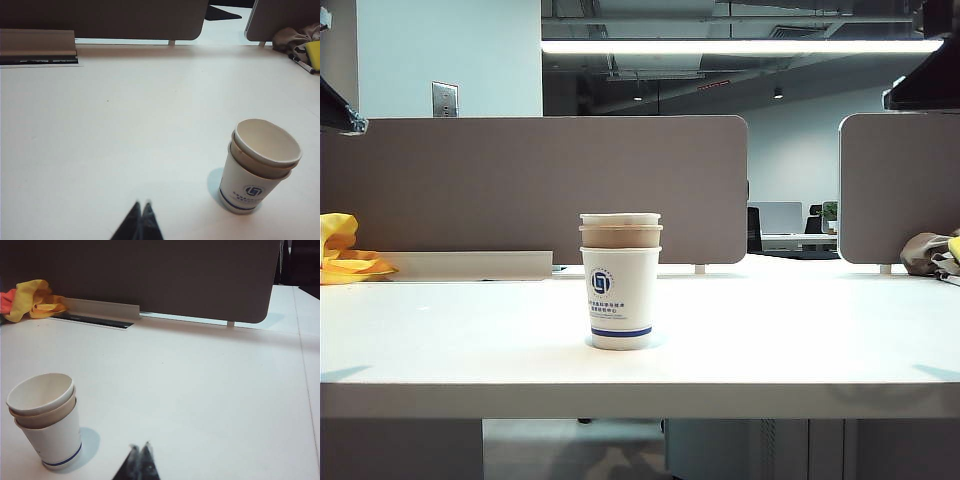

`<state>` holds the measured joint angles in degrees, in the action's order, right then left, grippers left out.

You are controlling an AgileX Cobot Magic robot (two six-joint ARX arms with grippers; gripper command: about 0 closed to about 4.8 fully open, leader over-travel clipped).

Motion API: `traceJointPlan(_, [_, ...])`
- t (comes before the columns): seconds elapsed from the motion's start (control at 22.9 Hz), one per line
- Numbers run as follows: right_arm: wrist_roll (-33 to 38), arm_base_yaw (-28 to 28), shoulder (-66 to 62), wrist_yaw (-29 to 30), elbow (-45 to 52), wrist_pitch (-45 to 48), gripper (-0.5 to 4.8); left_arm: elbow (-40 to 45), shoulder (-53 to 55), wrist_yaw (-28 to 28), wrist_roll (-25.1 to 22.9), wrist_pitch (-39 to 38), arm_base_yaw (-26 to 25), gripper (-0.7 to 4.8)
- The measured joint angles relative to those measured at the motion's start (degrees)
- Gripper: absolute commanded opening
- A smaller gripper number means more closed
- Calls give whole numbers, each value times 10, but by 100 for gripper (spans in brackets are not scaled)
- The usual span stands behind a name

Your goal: Pick up all the paper cups on the table one by one and stack them together.

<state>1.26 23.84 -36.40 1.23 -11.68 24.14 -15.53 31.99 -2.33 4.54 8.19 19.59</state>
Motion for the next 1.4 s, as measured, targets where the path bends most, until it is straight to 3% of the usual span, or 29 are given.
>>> traceJointPlan(0.74, [0, 0, 0, 0, 0, 0, -1, 0, 0, 0, 0, 0, 0, -5])
traceJointPlan(1.05, [0, 0, 11, 0, 0, -3, -1, 1, -52, 0, 0, -16, 1, -5])
traceJointPlan(1.4, [0, 0, 118, 1, 0, -67, -1, 1, -136, 0, 0, -12, 1, -5])
